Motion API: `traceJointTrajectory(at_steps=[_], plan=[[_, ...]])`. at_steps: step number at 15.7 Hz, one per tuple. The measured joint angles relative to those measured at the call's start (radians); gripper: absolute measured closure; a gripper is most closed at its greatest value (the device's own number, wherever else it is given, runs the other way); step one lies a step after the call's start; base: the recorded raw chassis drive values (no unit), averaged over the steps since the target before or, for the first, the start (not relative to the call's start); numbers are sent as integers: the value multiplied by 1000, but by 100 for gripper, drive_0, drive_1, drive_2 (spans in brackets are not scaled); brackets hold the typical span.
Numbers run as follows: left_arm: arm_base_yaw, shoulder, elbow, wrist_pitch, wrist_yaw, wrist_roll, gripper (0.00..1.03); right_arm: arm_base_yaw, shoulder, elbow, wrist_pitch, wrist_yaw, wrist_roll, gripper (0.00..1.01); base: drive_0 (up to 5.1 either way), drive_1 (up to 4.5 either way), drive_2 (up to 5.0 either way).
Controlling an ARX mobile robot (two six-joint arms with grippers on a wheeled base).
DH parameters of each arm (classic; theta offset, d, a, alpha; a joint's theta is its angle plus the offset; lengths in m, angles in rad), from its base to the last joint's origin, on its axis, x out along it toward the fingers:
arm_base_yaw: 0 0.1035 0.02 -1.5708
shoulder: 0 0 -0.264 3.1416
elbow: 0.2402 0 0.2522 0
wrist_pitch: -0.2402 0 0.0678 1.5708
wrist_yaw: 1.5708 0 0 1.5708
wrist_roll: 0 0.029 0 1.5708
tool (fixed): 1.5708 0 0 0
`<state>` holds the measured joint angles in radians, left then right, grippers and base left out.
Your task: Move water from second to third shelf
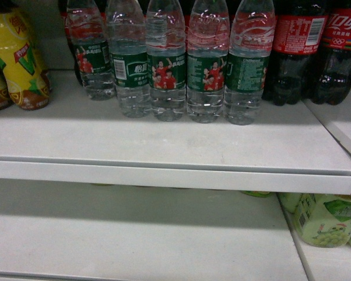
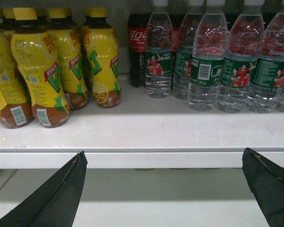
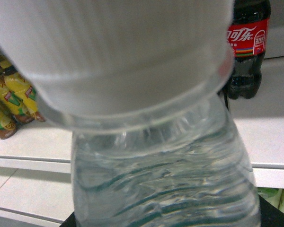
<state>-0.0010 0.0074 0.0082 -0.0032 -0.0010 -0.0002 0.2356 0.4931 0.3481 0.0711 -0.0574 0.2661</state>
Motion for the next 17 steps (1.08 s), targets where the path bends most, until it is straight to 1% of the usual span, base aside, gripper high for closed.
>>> traceJointTrajectory(at_steps=[17], plan=[[0,0,0,0,0,0,5,0,0,0,-10,0,0,56,0,0,0]])
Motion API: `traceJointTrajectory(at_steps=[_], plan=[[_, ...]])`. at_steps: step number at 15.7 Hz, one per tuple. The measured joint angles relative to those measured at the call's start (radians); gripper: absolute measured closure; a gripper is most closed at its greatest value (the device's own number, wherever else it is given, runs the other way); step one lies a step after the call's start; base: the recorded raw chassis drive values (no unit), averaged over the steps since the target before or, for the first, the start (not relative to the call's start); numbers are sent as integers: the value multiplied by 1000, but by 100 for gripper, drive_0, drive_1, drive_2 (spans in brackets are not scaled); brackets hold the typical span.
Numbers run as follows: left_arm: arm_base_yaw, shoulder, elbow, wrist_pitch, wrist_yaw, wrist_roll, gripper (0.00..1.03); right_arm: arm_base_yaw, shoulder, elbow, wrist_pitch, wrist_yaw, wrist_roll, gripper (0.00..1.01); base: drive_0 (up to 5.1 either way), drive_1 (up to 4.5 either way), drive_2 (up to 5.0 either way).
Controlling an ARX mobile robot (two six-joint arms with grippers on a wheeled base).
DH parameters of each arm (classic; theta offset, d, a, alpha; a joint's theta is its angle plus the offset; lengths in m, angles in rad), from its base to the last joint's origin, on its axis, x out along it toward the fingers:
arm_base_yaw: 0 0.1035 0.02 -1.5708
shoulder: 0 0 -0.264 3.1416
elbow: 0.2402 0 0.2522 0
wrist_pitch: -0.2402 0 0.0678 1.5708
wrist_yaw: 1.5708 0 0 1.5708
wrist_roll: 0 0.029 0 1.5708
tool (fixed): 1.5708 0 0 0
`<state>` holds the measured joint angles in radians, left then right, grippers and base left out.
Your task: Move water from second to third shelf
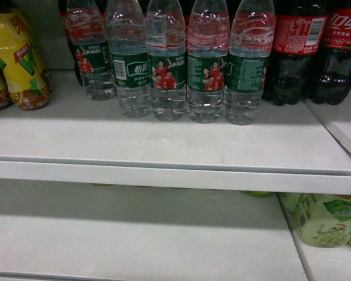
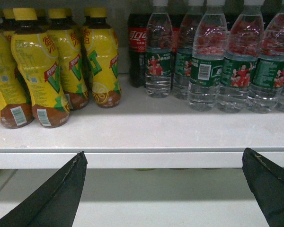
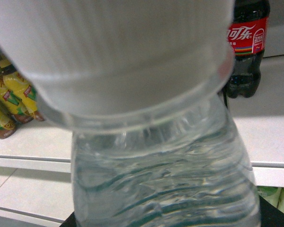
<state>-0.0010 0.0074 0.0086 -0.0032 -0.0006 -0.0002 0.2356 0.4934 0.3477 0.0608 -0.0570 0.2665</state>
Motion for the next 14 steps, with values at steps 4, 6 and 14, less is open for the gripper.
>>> traceJointTrajectory(at_steps=[4,6,14], plan=[[0,0,0,-4,1,-1,5,0,0,-1,-2,0,0,56,0,0,0],[0,0,0,-2,1,0,5,0,0,-1,0,0,0,56,0,0,0],[0,0,0,0,-1,0,5,0,0,-1,1,1,3,56,0,0,0]])
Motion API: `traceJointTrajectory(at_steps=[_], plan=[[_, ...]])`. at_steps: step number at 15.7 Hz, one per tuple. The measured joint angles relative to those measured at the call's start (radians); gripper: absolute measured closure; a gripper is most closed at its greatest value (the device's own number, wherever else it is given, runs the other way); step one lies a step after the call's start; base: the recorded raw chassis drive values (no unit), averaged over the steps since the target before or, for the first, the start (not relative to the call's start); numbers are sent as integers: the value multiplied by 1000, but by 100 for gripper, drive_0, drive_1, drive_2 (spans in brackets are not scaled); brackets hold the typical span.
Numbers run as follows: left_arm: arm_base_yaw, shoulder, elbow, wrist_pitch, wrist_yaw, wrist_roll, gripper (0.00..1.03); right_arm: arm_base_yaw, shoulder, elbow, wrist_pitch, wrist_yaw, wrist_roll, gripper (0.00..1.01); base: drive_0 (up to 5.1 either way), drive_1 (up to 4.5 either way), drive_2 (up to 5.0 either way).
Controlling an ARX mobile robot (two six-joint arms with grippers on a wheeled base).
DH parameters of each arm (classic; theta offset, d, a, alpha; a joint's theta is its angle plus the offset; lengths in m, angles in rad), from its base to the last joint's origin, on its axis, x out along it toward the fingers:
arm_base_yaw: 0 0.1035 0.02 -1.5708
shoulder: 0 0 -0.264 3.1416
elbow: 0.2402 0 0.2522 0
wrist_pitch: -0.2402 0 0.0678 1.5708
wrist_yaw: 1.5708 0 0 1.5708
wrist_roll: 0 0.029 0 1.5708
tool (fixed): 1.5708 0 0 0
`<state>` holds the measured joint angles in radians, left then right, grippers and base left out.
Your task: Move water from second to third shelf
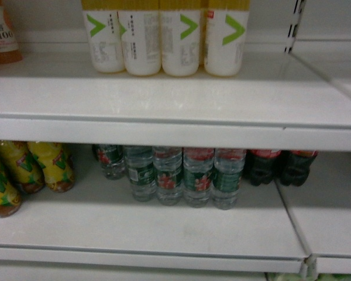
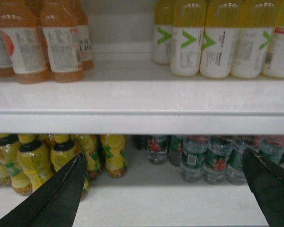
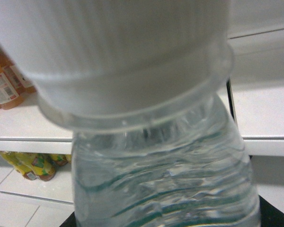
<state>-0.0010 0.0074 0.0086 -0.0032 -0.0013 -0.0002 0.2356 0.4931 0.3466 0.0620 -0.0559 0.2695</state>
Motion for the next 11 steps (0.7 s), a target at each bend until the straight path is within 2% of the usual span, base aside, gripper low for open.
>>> traceJointTrajectory(at_steps=[10,11], plan=[[0,0,0,1,1,0,5,0,0,2,2,0,0,56,0,0,0],[0,0,0,0,1,0,5,0,0,2,2,0,0,56,-433,118,324]])
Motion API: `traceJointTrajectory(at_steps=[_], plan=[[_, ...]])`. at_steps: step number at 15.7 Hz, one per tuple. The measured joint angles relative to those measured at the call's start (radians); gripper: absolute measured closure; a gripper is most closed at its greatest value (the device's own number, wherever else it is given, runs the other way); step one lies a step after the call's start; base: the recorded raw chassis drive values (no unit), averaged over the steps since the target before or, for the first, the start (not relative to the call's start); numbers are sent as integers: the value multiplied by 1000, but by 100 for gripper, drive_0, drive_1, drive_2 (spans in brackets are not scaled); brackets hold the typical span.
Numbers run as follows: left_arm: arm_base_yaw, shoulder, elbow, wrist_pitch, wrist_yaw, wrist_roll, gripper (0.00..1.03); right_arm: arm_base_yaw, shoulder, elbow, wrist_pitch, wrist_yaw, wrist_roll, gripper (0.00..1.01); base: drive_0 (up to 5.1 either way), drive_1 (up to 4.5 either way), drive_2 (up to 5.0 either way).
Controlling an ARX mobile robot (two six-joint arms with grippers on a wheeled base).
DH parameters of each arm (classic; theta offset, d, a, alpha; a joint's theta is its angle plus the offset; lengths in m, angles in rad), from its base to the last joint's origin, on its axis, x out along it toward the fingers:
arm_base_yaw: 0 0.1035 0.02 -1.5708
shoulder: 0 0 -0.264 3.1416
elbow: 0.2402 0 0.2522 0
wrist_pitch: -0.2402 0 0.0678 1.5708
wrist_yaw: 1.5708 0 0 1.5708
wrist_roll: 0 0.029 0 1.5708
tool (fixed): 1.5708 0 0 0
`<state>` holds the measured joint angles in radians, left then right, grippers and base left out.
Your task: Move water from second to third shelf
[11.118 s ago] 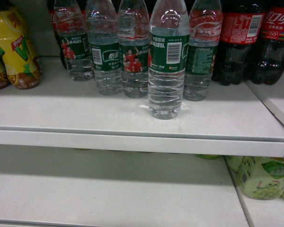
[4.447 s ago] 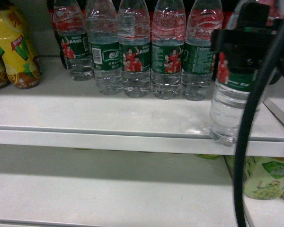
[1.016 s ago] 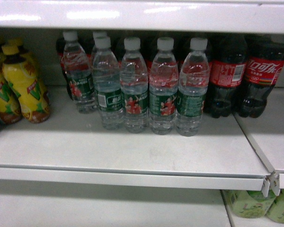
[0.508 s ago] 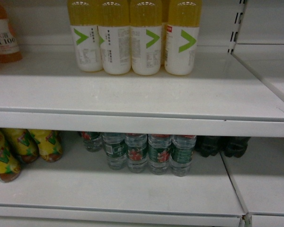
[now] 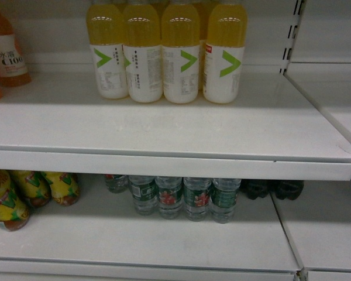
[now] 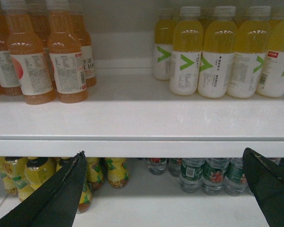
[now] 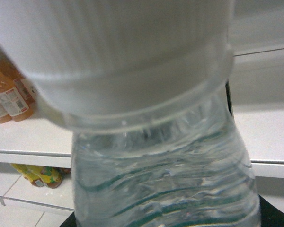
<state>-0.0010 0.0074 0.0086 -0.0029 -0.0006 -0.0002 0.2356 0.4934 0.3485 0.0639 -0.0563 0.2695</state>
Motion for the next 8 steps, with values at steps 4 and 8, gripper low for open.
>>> traceJointTrajectory(at_steps=[4,8], plan=[[0,0,0,0,1,0,5,-6,0,0,-3,3,0,56,-464,128,352],[0,0,0,0,0,0,5,-6,0,0,-4,3,0,56,-473,128,352]])
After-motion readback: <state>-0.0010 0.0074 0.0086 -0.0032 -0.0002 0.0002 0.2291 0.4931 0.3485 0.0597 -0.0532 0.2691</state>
